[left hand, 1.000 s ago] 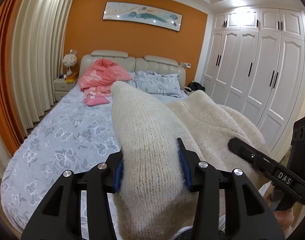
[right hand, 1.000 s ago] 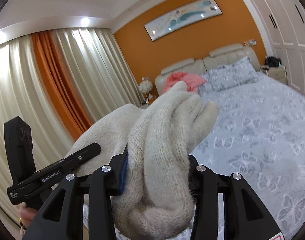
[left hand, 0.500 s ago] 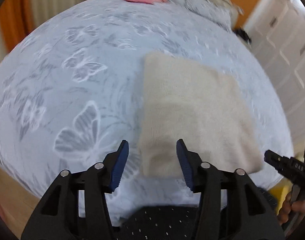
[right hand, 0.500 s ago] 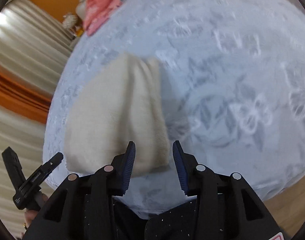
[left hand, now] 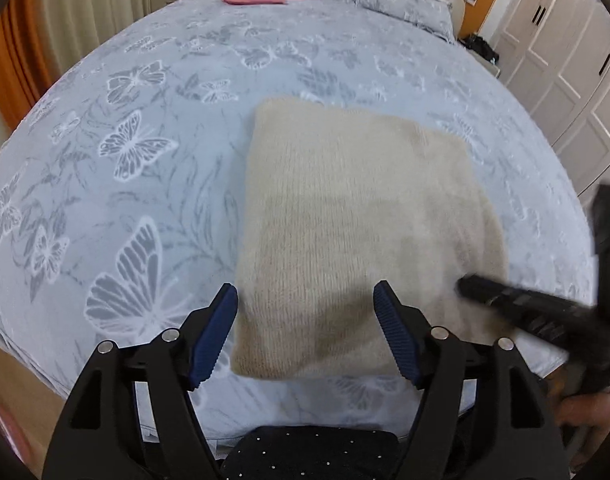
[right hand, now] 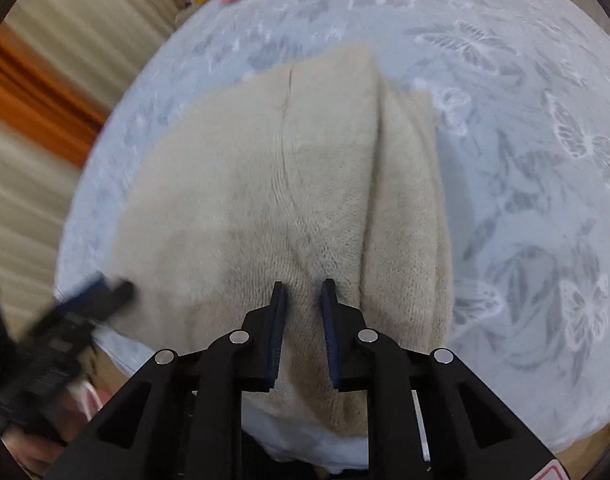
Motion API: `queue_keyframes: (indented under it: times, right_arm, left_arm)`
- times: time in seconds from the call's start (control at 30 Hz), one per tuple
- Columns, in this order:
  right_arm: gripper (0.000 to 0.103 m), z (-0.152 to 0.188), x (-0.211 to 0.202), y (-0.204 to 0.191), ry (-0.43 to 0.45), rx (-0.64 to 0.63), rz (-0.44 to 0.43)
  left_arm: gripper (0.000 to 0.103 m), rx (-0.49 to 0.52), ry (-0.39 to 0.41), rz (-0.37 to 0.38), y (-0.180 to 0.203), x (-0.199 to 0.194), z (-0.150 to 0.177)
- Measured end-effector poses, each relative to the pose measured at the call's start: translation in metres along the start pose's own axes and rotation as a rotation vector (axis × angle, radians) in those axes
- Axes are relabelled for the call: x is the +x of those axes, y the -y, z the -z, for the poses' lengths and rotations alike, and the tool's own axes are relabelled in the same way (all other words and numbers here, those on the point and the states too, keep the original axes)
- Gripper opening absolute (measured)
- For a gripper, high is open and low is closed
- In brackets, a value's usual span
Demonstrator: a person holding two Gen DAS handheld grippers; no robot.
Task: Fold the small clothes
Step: 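Lower the sweater bundle onto the bed and open both tools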
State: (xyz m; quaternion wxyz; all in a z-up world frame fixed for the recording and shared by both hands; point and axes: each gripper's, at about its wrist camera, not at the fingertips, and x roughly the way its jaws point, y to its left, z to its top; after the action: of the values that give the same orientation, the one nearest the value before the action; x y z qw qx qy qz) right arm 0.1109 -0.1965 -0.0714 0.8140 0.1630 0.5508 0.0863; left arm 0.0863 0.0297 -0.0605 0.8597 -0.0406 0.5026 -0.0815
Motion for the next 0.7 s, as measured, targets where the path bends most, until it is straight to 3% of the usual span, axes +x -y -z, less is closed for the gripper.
queue_keyframes:
  times: [0.13, 0.23, 0.3, 0.37, 0.4, 0.43, 0.6, 0.67, 0.7]
  right_arm:
    - [0.017, -0.005, -0.024, -0.008, 0.053, -0.005, -0.013]
    - [0.032, -0.009, -0.017, 0.002, 0.027, 0.04, 0.02]
    - [0.044, -0.006, 0.0, 0.016, -0.038, 0.096, 0.0]
    - [0.04, -0.004, 0.014, 0.022, -0.067, 0.123, -0.053]
    - [0.023, -0.002, 0.016, 0.019, -0.072, 0.108, -0.06]
    - [0.015, -0.003, 0.018, 0.016, -0.073, 0.085, -0.05]
    - [0.013, -0.013, -0.022, -0.007, 0.074, -0.014, -0.03]
    - [0.017, -0.015, -0.004, -0.005, 0.028, -0.057, 0.03]
    - [0.017, -0.013, 0.017, 0.003, -0.048, -0.066, 0.074]
  left_arm:
    - [0.068, 0.002, -0.008, -0.011, -0.001, 0.004, 0.005]
    - [0.07, -0.002, -0.016, -0.018, -0.002, 0.01, 0.003]
    - [0.071, -0.007, -0.021, -0.019, -0.003, 0.011, 0.003]
    - [0.072, -0.014, -0.027, -0.016, -0.005, 0.012, 0.003]
    - [0.072, -0.018, -0.03, -0.016, -0.005, 0.013, 0.003]
    - [0.073, -0.021, -0.035, -0.017, -0.006, 0.014, 0.003]
    - [0.075, -0.011, -0.034, -0.022, -0.006, 0.015, 0.005]
    - [0.077, -0.011, -0.031, -0.035, -0.005, 0.016, 0.006]
    - [0.077, -0.007, -0.038, -0.043, -0.004, 0.019, 0.007]
